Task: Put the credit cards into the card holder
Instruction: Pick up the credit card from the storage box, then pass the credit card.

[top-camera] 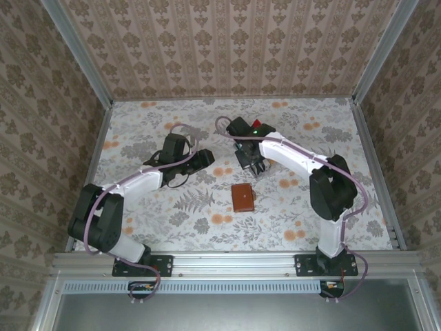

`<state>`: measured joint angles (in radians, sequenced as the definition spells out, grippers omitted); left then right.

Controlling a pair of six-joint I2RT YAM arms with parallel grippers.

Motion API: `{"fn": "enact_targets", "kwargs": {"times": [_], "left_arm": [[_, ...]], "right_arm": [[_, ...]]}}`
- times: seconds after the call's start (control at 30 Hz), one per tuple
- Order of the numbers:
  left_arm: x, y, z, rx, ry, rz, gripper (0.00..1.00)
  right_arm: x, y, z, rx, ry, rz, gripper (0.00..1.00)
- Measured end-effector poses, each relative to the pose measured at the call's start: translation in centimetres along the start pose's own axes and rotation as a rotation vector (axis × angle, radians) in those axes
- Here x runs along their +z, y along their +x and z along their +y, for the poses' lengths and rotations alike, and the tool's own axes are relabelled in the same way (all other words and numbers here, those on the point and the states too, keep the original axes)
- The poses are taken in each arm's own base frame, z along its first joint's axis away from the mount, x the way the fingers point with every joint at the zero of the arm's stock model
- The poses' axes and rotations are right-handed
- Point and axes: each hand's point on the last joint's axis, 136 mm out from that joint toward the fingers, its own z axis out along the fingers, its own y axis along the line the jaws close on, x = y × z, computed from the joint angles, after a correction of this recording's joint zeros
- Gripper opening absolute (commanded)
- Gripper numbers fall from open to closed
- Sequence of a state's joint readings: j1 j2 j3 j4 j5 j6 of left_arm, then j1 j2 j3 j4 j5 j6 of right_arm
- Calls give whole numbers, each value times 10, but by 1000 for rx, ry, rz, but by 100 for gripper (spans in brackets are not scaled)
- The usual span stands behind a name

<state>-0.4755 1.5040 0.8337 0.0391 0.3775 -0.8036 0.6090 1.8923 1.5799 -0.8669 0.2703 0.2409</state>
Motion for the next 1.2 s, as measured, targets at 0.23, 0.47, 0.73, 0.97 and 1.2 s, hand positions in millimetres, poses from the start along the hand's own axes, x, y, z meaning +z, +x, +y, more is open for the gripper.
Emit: {"fn": "enact_targets", "kwargs": {"times": [0.23,0.47,0.73,0.97,1.2], "left_arm": [[7,-6,-16,-14,74,11,63],[14,-11,-41,-43,205,32,67],[18,-21,-85,-66,395,58,69],[12,-24,-121,-55,535,73,65],[7,-24,-133,-58,582,81,40]], "right_arm": [[-34,-9,-12,123,-105,-66,0],[-59,-13,-16,333,-363,-133,0],[-93,-33,-8,476,-626,-219,0],[-102,-41,4,529,-778,-228,0],[-103,-48,7,567,-856,-241,0]]}}
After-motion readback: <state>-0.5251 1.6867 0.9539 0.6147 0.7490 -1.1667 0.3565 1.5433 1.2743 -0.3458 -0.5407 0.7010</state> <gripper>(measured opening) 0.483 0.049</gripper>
